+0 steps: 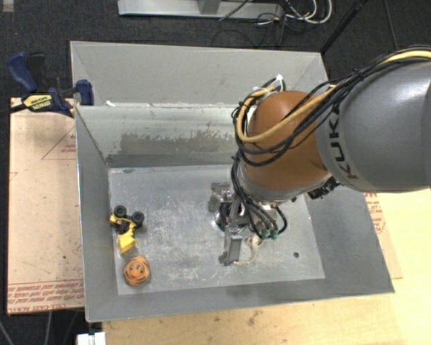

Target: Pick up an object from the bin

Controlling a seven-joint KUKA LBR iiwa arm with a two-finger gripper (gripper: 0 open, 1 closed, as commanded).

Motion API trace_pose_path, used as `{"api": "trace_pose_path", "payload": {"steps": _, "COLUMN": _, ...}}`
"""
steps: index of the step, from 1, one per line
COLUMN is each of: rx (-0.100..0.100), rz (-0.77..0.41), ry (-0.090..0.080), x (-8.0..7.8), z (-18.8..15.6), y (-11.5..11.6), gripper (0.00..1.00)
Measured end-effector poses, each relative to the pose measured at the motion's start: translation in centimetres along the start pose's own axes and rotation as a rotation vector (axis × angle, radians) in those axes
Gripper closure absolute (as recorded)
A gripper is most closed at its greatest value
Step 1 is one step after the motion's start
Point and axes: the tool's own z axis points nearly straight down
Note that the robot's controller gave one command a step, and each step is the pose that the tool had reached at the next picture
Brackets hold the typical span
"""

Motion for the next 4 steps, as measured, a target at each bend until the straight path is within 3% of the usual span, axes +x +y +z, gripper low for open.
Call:
{"api": "trace_pose_path", "payload": {"steps": 1, "rx": -0.002, "rz": 0.078, "ry": 0.002, "x": 0.2, "z": -1.2, "y": -1.9, "gripper": 0.0}}
{"api": "trace_pose_path", "payload": {"steps": 2, "rx": 0.0, "rz": 0.138, "ry": -0.003, "x": -1.3, "z": -1.2, "y": -7.4, "gripper": 0.0}}
{"api": "trace_pose_path", "payload": {"steps": 3, "rx": 0.005, "rz": 0.156, "ry": -0.003, "x": -3.6, "z": -0.8, "y": -9.0, "gripper": 0.0}}
{"api": "trace_pose_path", "payload": {"steps": 4, "rx": -0.001, "rz": 0.158, "ry": -0.006, "x": -0.6, "z": 2.2, "y": -6.7, "gripper": 0.0}}
